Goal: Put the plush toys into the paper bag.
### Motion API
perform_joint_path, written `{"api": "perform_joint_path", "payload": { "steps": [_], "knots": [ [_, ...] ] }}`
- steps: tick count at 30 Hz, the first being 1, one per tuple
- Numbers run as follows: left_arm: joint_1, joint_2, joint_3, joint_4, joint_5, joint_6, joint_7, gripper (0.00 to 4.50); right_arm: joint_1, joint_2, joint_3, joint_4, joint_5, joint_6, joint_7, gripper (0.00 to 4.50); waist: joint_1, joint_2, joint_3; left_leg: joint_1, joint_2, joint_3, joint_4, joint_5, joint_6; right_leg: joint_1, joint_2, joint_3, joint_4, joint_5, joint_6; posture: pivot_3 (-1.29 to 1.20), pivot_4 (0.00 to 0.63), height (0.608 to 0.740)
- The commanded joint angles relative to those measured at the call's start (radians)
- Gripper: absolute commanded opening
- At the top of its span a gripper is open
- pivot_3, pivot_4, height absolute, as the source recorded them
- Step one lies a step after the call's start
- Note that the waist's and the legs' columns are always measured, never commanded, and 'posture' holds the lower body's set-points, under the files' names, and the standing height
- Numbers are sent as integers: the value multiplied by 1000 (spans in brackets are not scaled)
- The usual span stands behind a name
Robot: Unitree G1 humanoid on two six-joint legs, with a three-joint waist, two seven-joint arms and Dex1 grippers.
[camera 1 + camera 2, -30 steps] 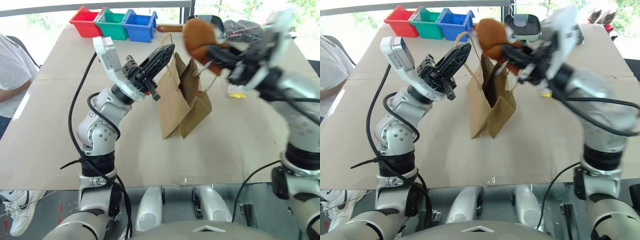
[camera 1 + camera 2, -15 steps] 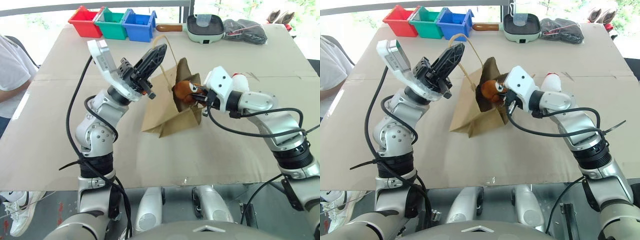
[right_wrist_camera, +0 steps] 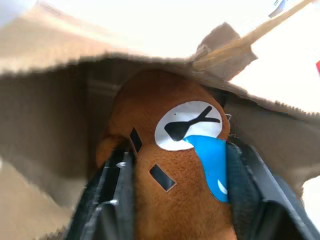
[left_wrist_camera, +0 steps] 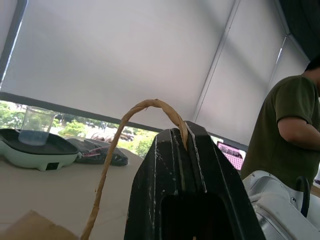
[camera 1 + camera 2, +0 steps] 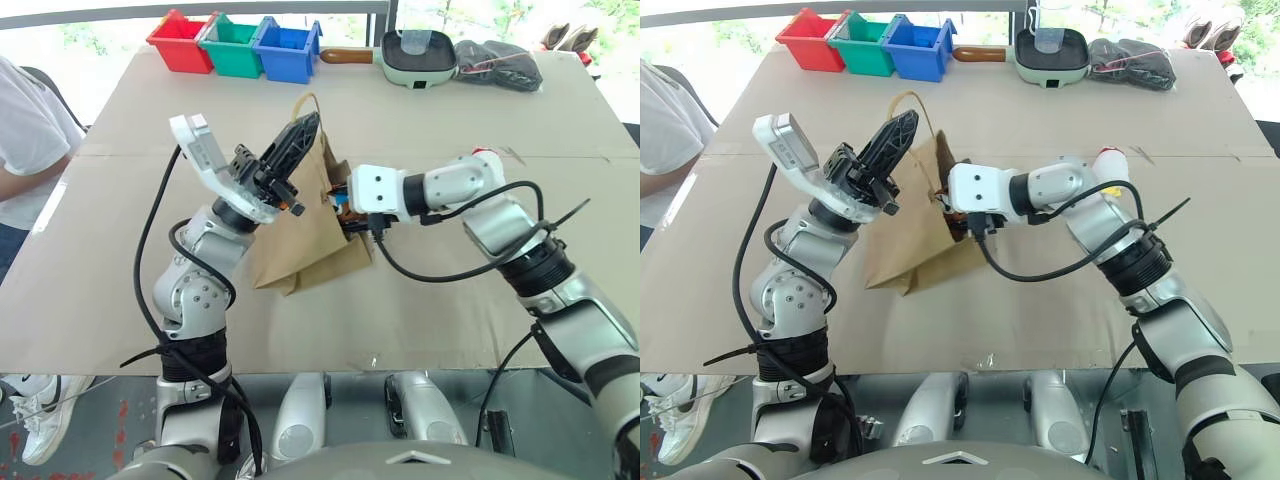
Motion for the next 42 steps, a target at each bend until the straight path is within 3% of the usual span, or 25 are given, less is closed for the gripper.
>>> {"api": "perform_joint_path", "payload": {
  "steps": [1, 8, 11, 14, 17, 21, 24, 29, 33, 35, 42],
  "knots": [
    [6, 2, 22, -63, -28, -25, 9, 0, 33, -19, -80, -104, 61, 19, 34, 2084, 0, 0, 0, 0, 0, 0, 0, 0, 0, 0, 0, 0, 0, 0, 0, 0, 150, 740],
    [7, 10, 34, -59, -56, -32, -11, 0, 86, -53, -163, -189, 105, 141, 18, 2084, 0, 0, 0, 0, 0, 0, 0, 0, 0, 0, 0, 0, 0, 0, 0, 0, 150, 740],
    [7, 8, 25, -61, -68, -30, -25, 0, 90, -55, -113, -181, 48, 93, 32, 2084, -1, 0, 0, 0, 0, 1, 0, 0, 0, 0, 0, 0, 0, 0, 0, 0, 150, 740],
    [8, -2, 5, -65, -70, -28, -37, 0, 41, 14, -56, -120, 40, 68, 75, 2084, -6, 0, 0, 1, 0, 1, 0, 0, 0, 0, 1, 0, 0, 0, 0, 0, 150, 740],
    [9, -6, -9, -64, -65, -32, -44, 0, -7, 72, -23, -61, 58, 49, 154, 2919, -18, 0, 0, 1, 0, 1, 0, 0, 0, 0, 1, 1, 1, 0, 0, 0, 150, 740],
    [20, 7, -3, -74, -62, -39, -47, 0, -16, 71, -11, -23, 26, -53, 199, 4469, -14, 0, 0, 1, 0, 0, 0, 0, 0, 1, 1, -1, 0, 0, 0, 0, 150, 740],
    [30, 22, 12, -83, -61, -45, -37, 0, -3, 29, -59, -49, 36, -52, 195, 4469, -14, 0, 0, 1, 0, 0, 0, 0, 0, 1, 0, 0, 0, 0, 0, 0, 150, 740],
    [31, 32, 27, -83, -47, -62, -16, 0, 30, -34, -172, -121, 88, 81, 131, 4469, -12, 0, 0, 1, 0, 0, 0, 0, 0, 1, 0, 0, 0, 0, 0, 0, 150, 740],
    [-4, 26, 64, -62, -68, -87, 14, 0, 29, -69, -455, -152, 198, 315, -88, 4469, -13, 0, 1, 1, 0, -1, 0, 0, 0, 1, 0, 0, 1, 0, 0, 0, 150, 740],
    [13, 38, 71, -61, -69, -87, 0, 0, 34, -88, -521, -124, 176, 360, -187, 4469, -10, 0, 0, 0, 0, 0, 0, 0, 0, 1, 0, 0, 0, 0, 0, 0, 150, 740],
    [153, 94, 95, -111, -136, -17, -40, 0, 21, -119, -543, 77, 63, 423, -402, 4469, -26, 1, 1, 2, 0, 2, -2, 0, 0, 0, 1, 2, 0, 0, 0, 0, 150, 740]
  ]
}}
